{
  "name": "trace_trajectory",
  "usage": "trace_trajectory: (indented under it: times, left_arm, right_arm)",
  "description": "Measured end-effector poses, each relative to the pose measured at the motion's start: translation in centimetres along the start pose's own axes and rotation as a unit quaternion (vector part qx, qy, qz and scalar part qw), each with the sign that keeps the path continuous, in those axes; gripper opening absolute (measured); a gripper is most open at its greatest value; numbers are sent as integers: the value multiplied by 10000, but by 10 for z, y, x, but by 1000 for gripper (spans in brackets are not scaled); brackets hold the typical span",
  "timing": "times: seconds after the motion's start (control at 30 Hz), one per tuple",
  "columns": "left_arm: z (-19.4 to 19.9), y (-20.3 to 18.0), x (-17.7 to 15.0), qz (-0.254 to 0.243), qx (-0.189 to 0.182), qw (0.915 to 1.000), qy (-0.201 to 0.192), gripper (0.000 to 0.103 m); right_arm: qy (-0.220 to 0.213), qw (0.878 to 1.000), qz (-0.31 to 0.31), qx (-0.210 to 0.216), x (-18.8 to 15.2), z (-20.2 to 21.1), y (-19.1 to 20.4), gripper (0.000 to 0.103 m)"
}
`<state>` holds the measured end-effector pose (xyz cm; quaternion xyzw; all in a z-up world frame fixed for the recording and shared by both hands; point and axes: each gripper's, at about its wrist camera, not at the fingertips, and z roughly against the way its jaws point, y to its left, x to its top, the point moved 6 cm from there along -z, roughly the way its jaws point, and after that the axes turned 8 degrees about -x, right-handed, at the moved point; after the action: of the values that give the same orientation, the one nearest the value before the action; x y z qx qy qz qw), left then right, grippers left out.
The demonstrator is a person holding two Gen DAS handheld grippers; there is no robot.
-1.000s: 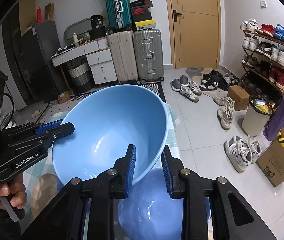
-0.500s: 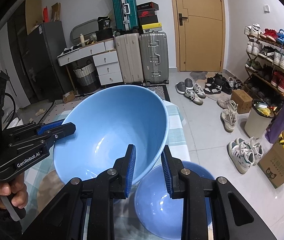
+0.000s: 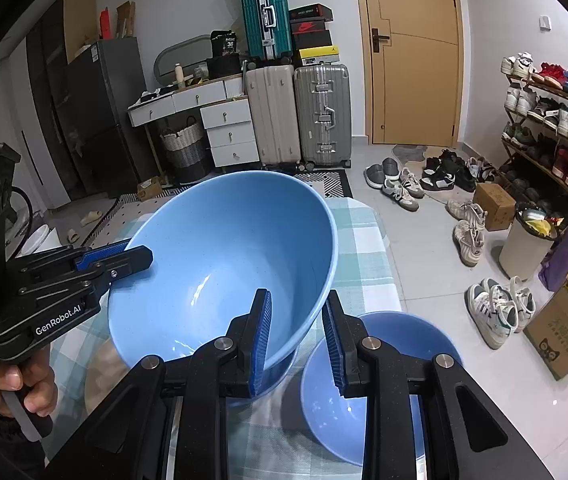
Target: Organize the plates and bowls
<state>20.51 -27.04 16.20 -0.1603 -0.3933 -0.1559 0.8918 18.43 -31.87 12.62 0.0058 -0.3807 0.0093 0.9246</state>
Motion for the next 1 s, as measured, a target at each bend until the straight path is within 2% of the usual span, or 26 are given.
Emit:
trace_trajectory:
  times: [0.5,1.0]
  left_arm:
    - [-5,26,-21,139,34,9999,82,13]
    - [-35,55,-43,297,83,9993,228,13]
  right_arm:
    - [123,9998,112,84,-13,-14,19,27]
    - [312,9990,272,140,-27,-44,26,27]
